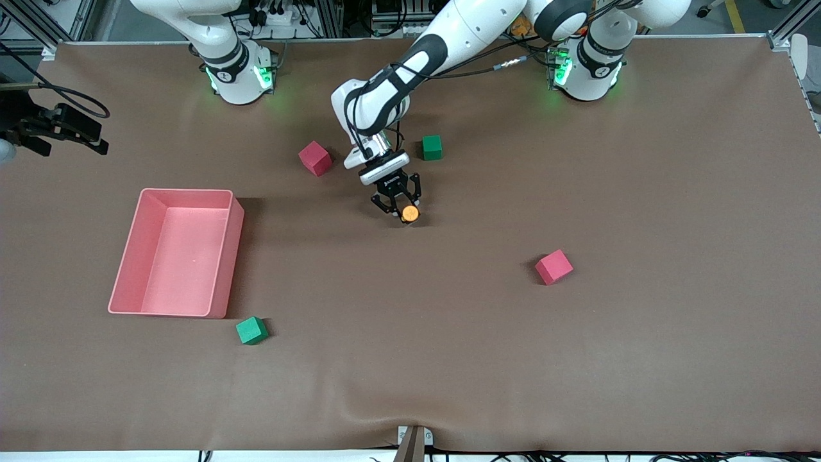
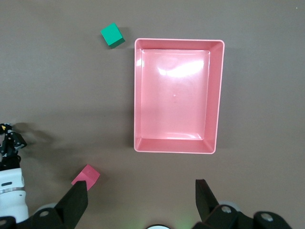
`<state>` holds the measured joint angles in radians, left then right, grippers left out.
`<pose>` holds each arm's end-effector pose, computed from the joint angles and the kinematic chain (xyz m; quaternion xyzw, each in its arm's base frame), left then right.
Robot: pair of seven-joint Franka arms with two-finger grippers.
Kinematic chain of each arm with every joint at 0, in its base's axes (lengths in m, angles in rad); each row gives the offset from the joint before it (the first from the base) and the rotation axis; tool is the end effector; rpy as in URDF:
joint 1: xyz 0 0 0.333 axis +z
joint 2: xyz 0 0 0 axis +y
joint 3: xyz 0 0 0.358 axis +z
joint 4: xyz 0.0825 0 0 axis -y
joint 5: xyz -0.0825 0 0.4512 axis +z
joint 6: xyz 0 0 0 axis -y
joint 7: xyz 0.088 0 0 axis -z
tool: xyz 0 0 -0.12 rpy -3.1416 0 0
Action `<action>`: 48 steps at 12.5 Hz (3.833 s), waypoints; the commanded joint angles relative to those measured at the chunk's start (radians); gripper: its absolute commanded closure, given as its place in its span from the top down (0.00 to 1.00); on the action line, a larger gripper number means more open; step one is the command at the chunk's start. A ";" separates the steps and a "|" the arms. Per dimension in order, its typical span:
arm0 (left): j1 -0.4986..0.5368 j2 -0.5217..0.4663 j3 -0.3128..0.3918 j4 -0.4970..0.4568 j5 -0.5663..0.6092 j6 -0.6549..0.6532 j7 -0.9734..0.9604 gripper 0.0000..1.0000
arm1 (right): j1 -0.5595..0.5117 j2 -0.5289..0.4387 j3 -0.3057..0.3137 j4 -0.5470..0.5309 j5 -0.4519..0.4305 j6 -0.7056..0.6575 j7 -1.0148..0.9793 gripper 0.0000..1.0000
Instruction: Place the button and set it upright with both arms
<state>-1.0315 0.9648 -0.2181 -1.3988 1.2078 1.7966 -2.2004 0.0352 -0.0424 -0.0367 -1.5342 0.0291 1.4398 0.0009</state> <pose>0.3566 -0.6884 0.0972 -0.8681 -0.1609 -0.4438 0.1535 0.5922 0.0024 0.6877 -0.9995 -0.0004 0.0260 0.0153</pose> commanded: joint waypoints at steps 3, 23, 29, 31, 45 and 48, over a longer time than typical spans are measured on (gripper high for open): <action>-0.048 0.075 0.011 0.018 0.166 -0.023 -0.182 0.00 | 0.009 0.007 -0.002 0.016 0.006 -0.002 0.016 1.00; -0.038 -0.224 -0.075 0.035 -0.385 -0.057 -0.024 1.00 | -0.001 0.001 -0.012 0.009 -0.021 -0.033 -0.047 1.00; 0.290 -0.512 -0.075 0.029 -0.706 -0.060 0.338 1.00 | -0.006 0.001 -0.011 0.008 -0.021 -0.033 -0.045 1.00; 0.431 -0.566 -0.076 0.032 -0.766 -0.060 0.459 1.00 | -0.006 0.001 -0.011 0.006 -0.021 -0.033 -0.045 1.00; 1.016 -0.848 -0.015 0.020 -1.074 -0.245 1.836 1.00 | -0.005 0.003 -0.008 0.005 -0.020 -0.032 -0.044 1.00; 1.016 -0.880 0.061 0.017 -1.160 -0.302 1.867 1.00 | -0.005 0.003 -0.008 0.005 -0.020 -0.033 -0.044 1.00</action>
<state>-0.0149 0.1325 -0.1994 -1.3459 0.1063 1.5218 -0.3646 0.0384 -0.0417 -0.0505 -1.5368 0.0165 1.4175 -0.0312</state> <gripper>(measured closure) 0.000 0.000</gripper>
